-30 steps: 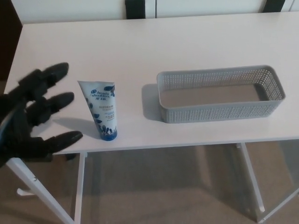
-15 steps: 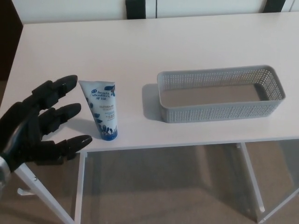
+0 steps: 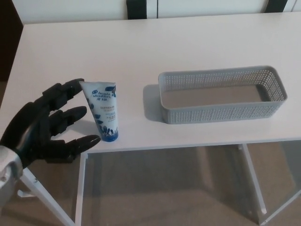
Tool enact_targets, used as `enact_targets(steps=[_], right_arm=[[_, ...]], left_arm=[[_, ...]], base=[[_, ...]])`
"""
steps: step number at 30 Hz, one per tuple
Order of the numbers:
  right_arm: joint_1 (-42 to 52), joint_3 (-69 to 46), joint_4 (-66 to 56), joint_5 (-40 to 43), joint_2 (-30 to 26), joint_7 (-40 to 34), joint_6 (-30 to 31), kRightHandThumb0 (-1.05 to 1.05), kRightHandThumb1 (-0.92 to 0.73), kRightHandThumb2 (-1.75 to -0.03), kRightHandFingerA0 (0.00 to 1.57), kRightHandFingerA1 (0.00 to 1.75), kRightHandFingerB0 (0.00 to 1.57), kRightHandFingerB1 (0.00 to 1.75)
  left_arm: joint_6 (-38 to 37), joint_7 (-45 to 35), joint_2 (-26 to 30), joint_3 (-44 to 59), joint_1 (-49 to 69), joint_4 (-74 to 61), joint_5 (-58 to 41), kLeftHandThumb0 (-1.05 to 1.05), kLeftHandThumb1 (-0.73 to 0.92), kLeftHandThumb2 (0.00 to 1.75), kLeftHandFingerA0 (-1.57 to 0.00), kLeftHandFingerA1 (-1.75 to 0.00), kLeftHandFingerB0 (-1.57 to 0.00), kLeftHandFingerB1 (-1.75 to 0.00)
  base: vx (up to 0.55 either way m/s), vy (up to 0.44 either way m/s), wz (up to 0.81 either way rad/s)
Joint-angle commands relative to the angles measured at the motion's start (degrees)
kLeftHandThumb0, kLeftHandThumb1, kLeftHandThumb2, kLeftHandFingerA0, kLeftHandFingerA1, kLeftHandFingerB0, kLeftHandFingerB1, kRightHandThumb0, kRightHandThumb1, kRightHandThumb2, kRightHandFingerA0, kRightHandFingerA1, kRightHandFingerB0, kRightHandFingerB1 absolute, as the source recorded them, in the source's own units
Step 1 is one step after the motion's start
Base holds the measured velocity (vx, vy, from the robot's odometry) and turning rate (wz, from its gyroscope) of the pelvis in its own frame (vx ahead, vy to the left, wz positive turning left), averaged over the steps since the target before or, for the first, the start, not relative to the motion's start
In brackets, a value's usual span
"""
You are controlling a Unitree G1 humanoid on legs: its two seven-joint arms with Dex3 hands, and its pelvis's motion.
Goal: The robot walks towards a table in front, picks a shampoo with left hand and puts it in a small grey container
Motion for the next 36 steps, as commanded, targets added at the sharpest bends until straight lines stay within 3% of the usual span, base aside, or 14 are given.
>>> enact_targets(steps=[1,4,7,8,11,12,16,18,19,24,26,27,30,36], right_arm=[[-0.18,-0.23,-0.68,0.6,-0.6,0.81,-0.11,-0.29,-0.67,-0.59,0.68,0.49,0.56,0.42],[0.5,-0.38,-1.25,0.79,-0.45,0.76,-0.21,-0.29,-0.67,-0.59,0.68,0.49,0.55,0.43],[0.76,-0.47,-1.82,0.9,-0.49,0.97,-0.5,-0.26,-0.68,-0.6,0.67,0.49,0.55,0.43],[0.63,-0.5,-1.44,0.87,-0.46,0.87,-0.61,-0.27,-0.67,-0.59,0.66,0.48,0.56,0.42],[-0.27,-0.78,0.47,0.89,-0.25,0.54,-0.57,-0.28,-0.67,-0.58,0.69,0.49,0.58,0.43],[-0.3,-0.79,0.51,0.88,-0.26,0.55,-0.65,-0.29,-0.67,-0.58,0.7,0.5,0.58,0.42],[-0.56,-0.67,0.05,0.7,-0.05,0.41,-0.41,-0.29,-0.66,-0.59,0.69,0.49,0.58,0.42],[-0.88,-1.13,0.27,1.14,0.18,0.39,-0.31,-0.29,-0.65,-0.58,0.71,0.51,0.59,0.43],[-0.93,-1.33,0.29,1.28,0.18,0.5,-0.28,-0.3,-0.66,-0.58,0.72,0.5,0.58,0.42],[-1.18,-1.07,-0.61,0.75,0.32,0.29,-0.85,-0.29,-0.68,-0.6,0.73,0.52,0.58,0.43],[-1.25,-0.91,-0.84,0.58,0.11,0.55,-1.03,-0.28,-0.67,-0.59,0.72,0.51,0.57,0.43],[-1.21,-0.73,-0.92,0.37,-0.02,0.64,-1.34,-0.28,-0.67,-0.59,0.72,0.51,0.57,0.43],[-1.37,-1.2,-1.19,0.97,0.01,1.16,-1.03,-0.29,-0.66,-0.58,0.74,0.52,0.59,0.44],[-1.4,-0.69,-1.68,0.37,-0.14,1.13,-0.64,-0.3,-0.65,-0.58,0.74,0.52,0.59,0.44]], left_arm=[[-0.97,1.43,-0.54,-1.35,-0.84,2.93,4.81,-0.44,0.3,0.71,-0.08,-0.46,0.0,-0.27],[-0.79,1.64,-1.27,-1.81,-1.17,3.64,5.57,-0.41,0.44,0.54,-0.15,-0.35,-0.06,-0.2],[0.11,3.07,-2.24,-2.42,-2.2,4.59,6.94,-0.46,0.37,0.63,-0.13,-0.41,-0.06,-0.24],[1.28,4.65,-3.07,-2.89,-2.63,4.79,7.81,-0.24,0.3,0.84,-0.04,-0.49,0.0,-0.48],[5.2,9.31,-6.14,-4.98,-4.62,5.32,11.05,-0.24,0.34,0.86,-0.05,-0.48,0.0,-0.48],[5.57,9.96,-6.62,-5.56,-5.15,5.67,11.91,-0.43,0.41,0.62,-0.26,-0.44,-0.09,-0.27],[8.07,14.4,-10.03,-10.26,-11.73,12.14,17.61,-0.45,0.44,0.64,-0.38,-0.46,-0.08,-0.31],[8.88,16.98,-12.26,-12.33,-16.49,18.07,20.2,-0.2,0.65,0.61,-1.09,-0.66,-0.26,-0.33],[8.66,18.73,-13.28,-13.39,-18.07,20.19,21.82,-0.09,0.72,0.61,-1.18,-0.92,-0.4,-0.37],[4.36,19.72,-16.44,-16.49,-24.09,28.91,24.08,0.02,0.74,0.62,-1.07,-1.1,-0.69,-0.46],[2.88,20.09,-17.12,-17.07,-24.52,30.32,24.51,0.06,0.73,0.69,-0.98,-1.05,-0.91,-0.74],[2.82,20.6,-17.62,-17.36,-24.68,30.79,24.9,0.06,0.73,0.69,-0.98,-1.05,-0.91,-0.74],[0.25,21.79,-18.37,-17.31,-24.02,31.5,25.63,-0.01,0.79,0.71,-1.02,-1.44,-0.76,-1.1],[-1.98,21.66,-17.64,-15.06,-19.64,26.27,25.53,0.02,0.81,0.68,-0.94,-1.45,-0.77,-1.02]], base=[[0.0,0.0,0.0],[0.0,0.0,0.0],[0.0,0.0,0.0],[0.0,0.0,0.0],[0.0,0.0,0.0],[0.0,0.0,0.0],[0.0,0.0,0.0],[0.0,0.0,0.0],[0.0,0.0,0.0],[0.0,0.0,0.0],[0.0,0.0,0.0],[0.0,0.0,0.0],[0.0,0.0,0.0],[0.0,0.0,0.0]])
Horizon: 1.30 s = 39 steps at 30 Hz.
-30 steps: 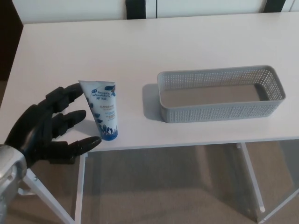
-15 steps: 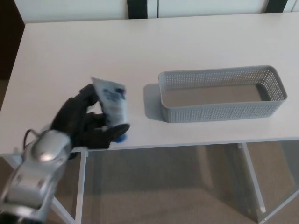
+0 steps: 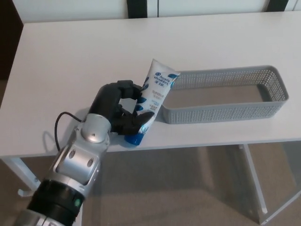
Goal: The robot walks towards a table in front, picks a shampoo with left hand and puts it in a small grey container
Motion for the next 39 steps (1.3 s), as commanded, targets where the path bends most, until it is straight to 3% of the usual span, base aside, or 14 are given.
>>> enact_targets(steps=[1,8,11,13,15,18,20,22,23,29,30,36,38,39], right_arm=[[0.07,0.15,0.32,0.32,-0.3,0.25,0.27,-0.31,-0.65,-0.58,0.73,0.51,0.57,0.43],[0.03,1.09,1.31,-0.25,-0.51,-0.02,-0.02,-0.28,-0.67,-0.59,0.7,0.5,0.56,0.43],[-0.09,1.14,1.28,-0.12,-0.83,-0.04,-0.16,-0.28,-0.68,-0.59,0.71,0.51,0.56,0.43],[-0.29,1.2,1.09,-0.13,-1.2,0.18,0.04,-0.29,-0.68,-0.6,0.7,0.51,0.56,0.43],[-0.64,0.86,0.77,0.39,-1.55,0.72,0.56,-0.28,-0.67,-0.59,0.69,0.51,0.56,0.43],[-1.27,1.03,1.34,0.12,-1.77,0.54,0.82,-0.3,-0.65,-0.58,0.69,0.51,0.56,0.43],[-1.51,1.29,1.44,-0.19,-1.95,0.34,0.99,-0.32,-0.65,-0.58,0.69,0.5,0.56,0.43],[-0.98,1.29,1.32,-0.16,-1.96,0.28,0.91,-0.3,-0.65,-0.58,0.7,0.5,0.57,0.43],[-0.5,1.38,0.99,-0.15,-1.72,0.26,0.84,-0.31,-0.66,-0.58,0.69,0.5,0.57,0.43],[-2.44,0.66,1.74,0.65,-1.25,-0.13,2.2,-0.32,-0.65,-0.58,0.7,0.49,0.55,0.42],[-2.33,0.86,1.13,0.5,-1.13,-0.16,2.15,-0.3,-0.66,-0.59,0.67,0.49,0.55,0.42],[-2.92,1.63,-0.95,-0.05,-1.25,-0.19,2.81,-0.3,-0.67,-0.58,0.69,0.48,0.57,0.41],[-3.57,1.65,-0.59,-0.07,-1.04,-0.37,3.41,-0.3,-0.67,-0.59,0.69,0.48,0.57,0.42],[-3.86,2.21,-0.35,-0.95,-1.01,-1.84,2.75,-0.32,-0.64,-0.58,0.75,0.49,0.58,0.42]], left_arm=[[-2.73,1.44,1.46,2.45,3.71,-4.6,2.19,0.02,0.79,0.69,-0.94,-1.34,-0.81,-0.92],[1.39,0.48,2.37,6.18,3.31,-14.16,1.92,-0.07,0.82,0.66,-0.94,-1.36,-0.8,-0.81],[1.53,-0.26,3.5,7.88,0.17,-19.3,2.44,-0.1,0.79,0.71,-0.98,-1.5,-0.8,-1.06],[2.65,-0.65,4.04,8.08,-1.55,-21.72,3.0,-0.11,0.81,0.69,-0.99,-1.42,-0.8,-1.0],[1.63,-0.93,5.72,6.84,-5.14,-23.35,5.54,-0.13,0.77,0.63,-1.03,-1.06,-0.87,-0.69],[0.49,-1.47,8.19,2.06,-9.89,-23.43,11.28,-0.14,0.8,0.64,-0.95,-1.39,-0.78,-1.06],[-0.28,-2.21,9.84,-1.45,-12.7,-22.74,14.6,-0.11,0.75,0.69,-0.96,-1.36,-0.77,-1.14],[-1.52,-2.66,10.31,-4.75,-15.44,-20.65,16.72,-0.22,0.77,0.6,-0.78,-1.67,-0.67,-1.39],[-0.07,-3.28,9.21,-7.16,-18.74,-18.29,17.77,-0.22,0.74,0.61,-0.73,-1.64,-0.71,-1.14],[1.71,-2.77,1.05,-13.04,-30.65,-4.74,18.06,-0.19,0.74,0.62,-0.76,-1.63,-0.67,-1.29],[1.83,-2.42,-1.25,-13.89,-32.01,-1.9,18.02,-0.18,0.69,0.62,-0.76,-1.55,-0.75,-1.03],[-1.05,-0.63,-7.91,-15.6,-35.46,9.5,18.83,-0.24,0.64,0.65,-0.89,-1.59,-0.82,-1.11],[-1.26,-0.06,-9.32,-16.29,-35.38,11.39,19.65,-0.25,0.62,0.66,-0.89,-1.57,-0.85,-1.0],[-1.35,0.19,-10.13,-16.18,-35.68,12.53,19.67,-0.2,0.67,0.59,-0.83,-1.56,-0.83,-0.71]], base=[[0.0,0.0,0.0],[0.0,0.0,0.0],[0.0,0.0,0.0],[0.0,0.0,0.0],[0.0,0.0,0.0],[0.0,0.0,0.0],[0.0,0.0,0.0],[0.0,0.0,0.0],[0.0,0.0,0.0],[0.0,0.0,0.0],[0.0,0.0,0.0],[0.0,0.0,0.0],[0.0,0.0,0.0],[0.0,0.0,0.0]])
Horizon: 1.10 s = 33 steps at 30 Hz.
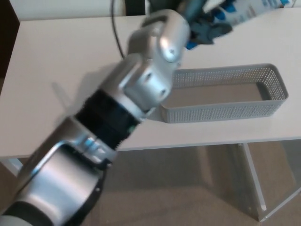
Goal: The robot walks towards a table in front, picks a shampoo with left hand and puts it in a small grey container
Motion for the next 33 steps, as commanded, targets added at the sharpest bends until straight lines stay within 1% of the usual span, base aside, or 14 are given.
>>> enact_targets(steps=[1,2,11,15,16,17,18,19,21,22,28,29,30,33], right_arm=[[-0.98,0.87,0.23,-1.15,-0.56,-2.46,0.57,-0.32,-0.64,-0.58,0.75,0.49,0.58,0.42],[-1.41,1.21,0.53,-1.52,-0.59,-2.93,0.95,-0.32,-0.64,-0.58,0.76,0.49,0.58,0.42],[-1.57,2.82,0.49,-1.7,0.27,-3.4,1.41,-0.3,-0.64,-0.59,0.76,0.49,0.58,0.42],[-1.82,4.35,0.66,-3.26,0.11,-3.96,0.7,-0.29,-0.67,-0.6,0.75,0.49,0.59,0.42],[-2.17,4.77,0.7,-3.62,-0.08,-4.01,1.01,-0.31,-0.66,-0.6,0.74,0.49,0.61,0.43],[-2.37,5.09,0.69,-3.74,-0.2,-4.07,1.13,-0.31,-0.66,-0.6,0.74,0.49,0.61,0.43],[-2.19,4.91,0.63,-3.34,-0.04,-3.84,1.05,-0.32,-0.64,-0.58,0.74,0.5,0.62,0.43],[-1.96,4.84,0.48,-3.06,0.1,-3.79,1.0,-0.32,-0.64,-0.58,0.72,0.49,0.6,0.42],[-1.58,4.7,0.11,-2.82,0.24,-3.88,0.99,-0.31,-0.65,-0.58,0.71,0.49,0.59,0.42],[-1.81,4.89,0.05,-3.02,0.22,-3.95,1.04,-0.33,-0.66,-0.58,0.72,0.49,0.6,0.42],[0.51,5.59,-0.28,-3.36,0.86,-4.12,0.03,-0.31,-0.65,-0.59,0.72,0.5,0.6,0.43],[0.1,5.87,-0.19,-3.56,1.28,-4.19,-0.02,-0.32,-0.64,-0.59,0.77,0.52,0.63,0.44],[-0.41,5.93,-0.16,-3.55,1.54,-4.37,0.3,-0.31,-0.64,-0.59,0.74,0.5,0.6,0.43],[-1.7,5.33,-0.34,-2.89,1.45,-4.22,0.51,-0.3,-0.66,-0.58,0.7,0.48,0.58,0.42]], left_arm=[[-2.17,1.88,-3.08,-0.72,-1.79,5.61,3.31,-0.2,0.67,0.59,-0.83,-1.56,-0.83,-0.71],[-3.61,2.8,-3.47,-0.98,-1.69,6.64,3.75,-0.21,0.65,0.59,-0.86,-1.52,-0.81,-0.55],[-7.73,4.82,-4.65,-4.72,0.07,13.45,7.89,-0.18,0.62,0.6,-0.8,-1.58,-0.76,-0.83],[-8.27,5.38,-3.82,-4.1,-0.21,14.8,8.42,-0.24,0.62,0.61,-0.83,-1.58,-0.79,-0.58],[-8.53,5.41,-3.55,-3.58,-0.99,15.72,8.32,-0.25,0.65,0.58,-0.76,-1.67,-0.68,-1.01],[-8.73,5.43,-3.45,-3.17,-1.32,16.15,8.48,-0.25,0.65,0.58,-0.76,-1.67,-0.68,-1.01],[-9.66,6.31,-3.04,-3.53,-1.0,16.58,9.14,-0.24,0.66,0.61,-0.74,-1.56,-0.61,-0.99],[-9.36,4.48,-2.38,-4.94,-1.39,16.96,10.4,-0.51,0.65,0.6,-0.22,-0.58,-0.32,-0.33],[-7.3,-0.69,-1.29,-8.28,-2.62,17.28,12.77,-0.66,0.63,0.58,0.0,-0.25,-0.09,-0.27],[-6.7,-2.56,-1.15,-9.21,-3.14,17.56,13.01,-0.87,0.51,0.88,0.0,0.0,0.0,-0.07],[-2.76,-7.02,-0.46,-11.38,0.36,12.35,13.52,-0.92,0.62,0.6,0.0,0.0,0.0,0.0],[-2.64,-7.72,0.39,-11.1,0.79,11.47,13.46,-0.92,0.64,0.61,0.0,0.0,0.0,0.0],[-2.69,-7.96,1.41,-10.86,1.67,9.88,13.72,-0.97,0.55,0.95,0.0,0.0,0.0,0.0],[-3.28,-8.01,3.74,-10.81,3.42,6.29,14.99,-0.97,0.55,0.94,0.0,0.0,0.0,-0.01]], base=[[0.0,0.0,0.0],[0.0,0.0,0.0],[0.0,0.0,0.0],[0.0,0.0,0.0],[0.0,0.0,0.0],[0.0,0.0,0.0],[0.0,0.0,0.0],[0.0,0.0,0.0],[0.0,0.0,0.0],[0.0,0.0,0.0],[0.0,0.0,0.0],[0.0,0.0,0.0],[0.0,0.0,0.0],[0.0,0.0,0.0]])
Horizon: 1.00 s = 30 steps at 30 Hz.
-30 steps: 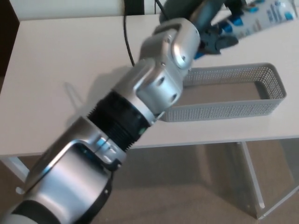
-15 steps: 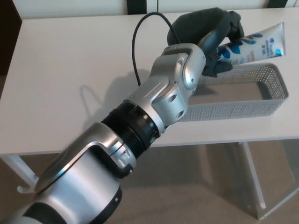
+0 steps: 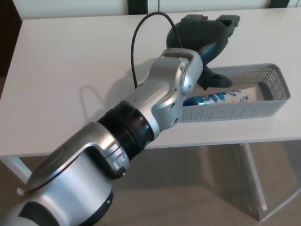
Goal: The robot walks towards a table in front, picks a shampoo with left hand and puts it in a small grey container
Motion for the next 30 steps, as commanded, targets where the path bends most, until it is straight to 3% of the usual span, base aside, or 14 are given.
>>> enact_targets(steps=[1,6,13,14,16,17,18,19,22,23,24,25,29,30], right_arm=[[-1.87,-0.85,-0.19,0.66,-0.11,-0.15,-0.24,-0.3,-0.66,-0.58,0.69,0.49,0.57,0.42],[-1.1,-1.9,-1.46,0.92,-0.84,0.03,-0.32,-0.31,-0.64,-0.58,0.7,0.47,0.54,0.41],[-2.64,-0.94,1.07,0.07,1.06,-1.31,1.09,-0.31,-0.65,-0.58,0.72,0.47,0.58,0.41],[-2.53,-0.99,1.29,0.14,1.07,-1.25,1.42,-0.31,-0.65,-0.58,0.74,0.48,0.58,0.41],[-2.37,-1.05,1.77,0.14,0.91,-1.11,1.64,-0.31,-0.64,-0.58,0.73,0.47,0.57,0.41],[-2.12,-0.94,1.96,-0.02,0.63,-1.02,1.61,-0.32,-0.64,-0.58,0.73,0.47,0.58,0.41],[-2.04,-0.89,2.0,-0.1,0.53,-1.0,1.56,-0.32,-0.64,-0.58,0.73,0.47,0.58,0.41],[-1.78,-0.4,2.12,-0.74,0.16,-1.42,1.36,-0.34,-0.64,-0.59,0.73,0.47,0.59,0.41],[-0.71,-0.76,3.12,-0.48,-0.57,-1.03,0.6,-0.34,-0.64,-0.58,0.74,0.48,0.6,0.41],[-0.42,-0.41,3.48,-0.9,-0.79,-1.2,0.69,-0.32,-0.65,-0.58,0.75,0.48,0.6,0.42],[-0.04,-0.64,3.78,-0.7,-1.01,-1.03,0.99,-0.29,-0.65,-0.58,0.73,0.49,0.58,0.42],[0.38,-1.21,4.06,-0.11,-1.22,-0.64,1.37,-0.29,-0.65,-0.58,0.73,0.49,0.58,0.42],[1.97,-2.2,4.01,0.75,-2.17,-0.39,0.67,-0.32,-0.67,-0.59,0.7,0.48,0.55,0.41],[2.39,-2.51,4.11,1.06,-2.14,-0.38,0.45,-0.31,-0.66,-0.59,0.7,0.48,0.55,0.41]], left_arm=[[0.97,-3.51,3.94,0.05,1.72,-4.03,3.42,-0.97,0.55,0.95,0.0,0.0,0.0,0.0],[0.84,-7.79,11.72,1.72,7.56,-17.33,4.23,-0.97,0.56,0.97,0.0,0.0,0.0,-0.01],[-1.86,-16.23,30.47,17.59,14.53,-46.53,-0.61,-0.9,0.57,0.92,0.0,-0.01,-0.07,-0.14],[-2.42,-19.12,34.06,21.93,16.11,-51.65,-3.52,-0.85,0.53,0.71,-0.01,-0.15,-0.09,-0.25],[-1.74,-23.24,38.01,28.47,18.72,-58.26,-8.23,-0.78,0.5,0.88,0.0,-0.17,-0.17,-0.32],[-0.62,-28.63,42.06,38.33,22.78,-65.61,-14.85,-0.33,0.26,0.88,-0.06,-0.5,-0.06,-0.48],[-0.14,-30.59,43.59,42.02,24.3,-68.3,-17.37,-0.33,0.26,0.88,-0.06,-0.5,-0.06,-0.48],[0.7,-33.13,44.04,47.44,26.86,-71.43,-21.49,-0.65,0.53,0.57,-0.29,-0.33,-0.31,-0.3],[3.59,-38.55,42.23,62.33,34.74,-79.93,-33.55,-0.59,0.52,0.55,-0.41,-0.36,-0.35,-0.31],[3.65,-39.89,41.53,67.28,38.09,-82.59,-36.48,-0.64,0.45,0.77,-0.37,-0.47,-0.31,-0.42],[3.83,-41.81,39.94,74.12,43.22,-86.08,-40.44,-0.57,0.54,0.56,-0.44,-0.36,-0.37,-0.31],[4.1,-43.9,38.06,81.85,49.26,-89.93,-45.11,-0.57,0.54,0.56,-0.44,-0.36,-0.37,-0.31],[-8.48,-41.23,27.1,89.76,76.76,-94.87,-60.16,-0.55,0.4,0.77,-0.44,-0.52,-0.33,-0.44],[-14.29,-41.84,23.99,88.98,85.7,-94.98,-61.64,-0.53,0.49,0.55,-0.48,-0.39,-0.45,-0.36]], base=[[0.0,0.0,0.0],[0.0,0.0,0.0],[0.0,0.0,0.0],[0.0,0.0,0.0],[0.0,0.0,0.0],[0.0,0.0,0.0],[0.0,0.0,0.0],[0.0,0.0,0.0],[0.0,0.0,0.0],[0.0,0.0,0.0],[0.0,0.0,0.0],[0.0,0.0,0.0],[0.0,0.0,0.0],[0.0,0.0,0.0]])
